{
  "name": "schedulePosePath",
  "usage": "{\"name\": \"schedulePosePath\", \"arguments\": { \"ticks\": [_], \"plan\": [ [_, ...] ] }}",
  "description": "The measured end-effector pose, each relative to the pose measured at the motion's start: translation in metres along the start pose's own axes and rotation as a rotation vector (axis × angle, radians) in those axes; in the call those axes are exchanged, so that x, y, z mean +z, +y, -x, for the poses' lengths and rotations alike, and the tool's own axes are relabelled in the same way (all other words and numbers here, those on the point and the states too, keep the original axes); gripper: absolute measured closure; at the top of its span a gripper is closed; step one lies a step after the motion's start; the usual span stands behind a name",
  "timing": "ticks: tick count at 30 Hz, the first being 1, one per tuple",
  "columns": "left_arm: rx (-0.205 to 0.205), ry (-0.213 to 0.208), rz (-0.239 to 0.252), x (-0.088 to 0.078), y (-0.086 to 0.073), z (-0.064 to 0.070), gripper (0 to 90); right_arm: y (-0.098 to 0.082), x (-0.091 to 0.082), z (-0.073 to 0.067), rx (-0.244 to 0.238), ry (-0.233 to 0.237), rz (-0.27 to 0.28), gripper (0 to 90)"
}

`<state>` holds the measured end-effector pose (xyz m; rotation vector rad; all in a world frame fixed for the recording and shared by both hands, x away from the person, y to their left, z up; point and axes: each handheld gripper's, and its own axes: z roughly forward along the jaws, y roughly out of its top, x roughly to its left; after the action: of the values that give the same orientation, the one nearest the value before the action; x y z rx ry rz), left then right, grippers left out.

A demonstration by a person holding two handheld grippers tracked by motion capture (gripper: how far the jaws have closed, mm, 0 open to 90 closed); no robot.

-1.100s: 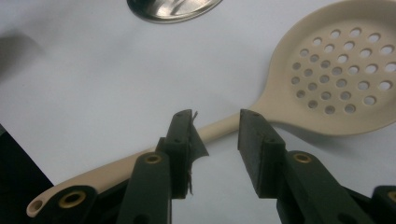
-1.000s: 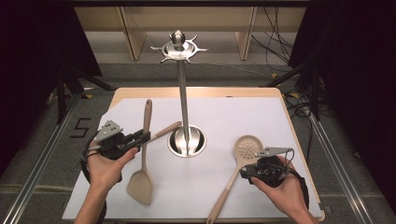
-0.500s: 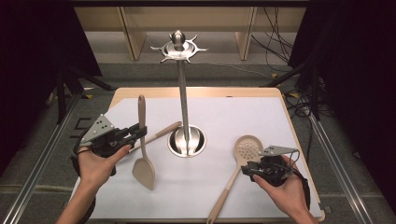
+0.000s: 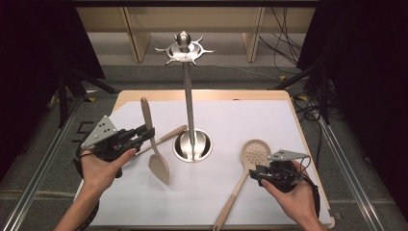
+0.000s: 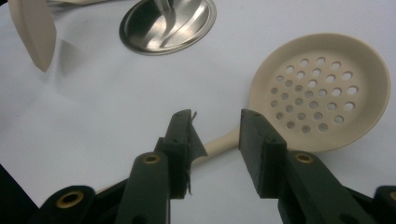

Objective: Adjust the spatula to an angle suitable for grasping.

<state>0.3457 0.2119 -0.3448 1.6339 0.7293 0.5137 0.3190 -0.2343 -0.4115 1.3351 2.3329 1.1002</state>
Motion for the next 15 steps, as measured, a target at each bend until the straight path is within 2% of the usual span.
{"name": "schedulePosePath", "arguments": {
  "ticks": [1, 2, 3, 6, 7, 9, 10, 11, 12, 13, 14, 15],
  "plan": [
    [0.0, 0.0, 0.0, 0.0, 0.0, 0.0, 74.2, 0.0, 0.0, 0.0, 0.0, 0.0, 0.0, 65.2],
    [-0.014, -0.011, 0.015, 0.001, 0.002, 0.001, 74.2, -0.001, 0.0, -0.002, 0.033, -0.001, 0.008, 65.2],
    [-0.008, -0.016, 0.018, 0.001, 0.004, 0.001, 74.2, -0.001, -0.001, -0.003, 0.047, 0.004, 0.022, 65.1],
    [-0.003, -0.025, 0.028, 0.002, 0.009, 0.0, 74.2, 0.0, -0.003, -0.001, 0.039, -0.002, 0.032, 64.9],
    [-0.001, -0.027, 0.032, 0.003, 0.01, 0.0, 74.2, 0.0, -0.004, 0.002, 0.016, -0.02, 0.049, 64.8],
    [0.008, -0.033, 0.033, 0.004, 0.013, 0.001, 74.2, -0.001, -0.005, 0.002, 0.056, -0.008, 0.051, 64.4],
    [0.012, -0.035, 0.032, 0.004, 0.014, 0.001, 74.2, -0.001, -0.005, 0.003, 0.055, -0.01, 0.071, 64.1],
    [0.015, -0.038, 0.033, 0.005, 0.015, 0.001, 74.2, -0.001, -0.007, 0.006, 0.044, -0.026, 0.068, 64.0],
    [0.017, -0.041, 0.034, 0.005, 0.016, 0.001, 74.2, -0.002, -0.007, 0.006, 0.069, -0.016, 0.066, 63.8],
    [0.013, -0.046, 0.036, 0.006, 0.017, 0.001, 74.2, -0.002, -0.007, 0.01, 0.037, -0.032, 0.085, 63.7],
    [0.019, -0.051, 0.035, 0.007, 0.018, 0.001, 74.2, -0.002, -0.009, 0.009, 0.074, -0.035, 0.08, 63.6],
    [0.019, -0.051, 0.035, 0.007, 0.018, 0.001, 74.2, -0.002, -0.009, 0.009, 0.074, -0.035, 0.08, 63.6]
  ]
}}
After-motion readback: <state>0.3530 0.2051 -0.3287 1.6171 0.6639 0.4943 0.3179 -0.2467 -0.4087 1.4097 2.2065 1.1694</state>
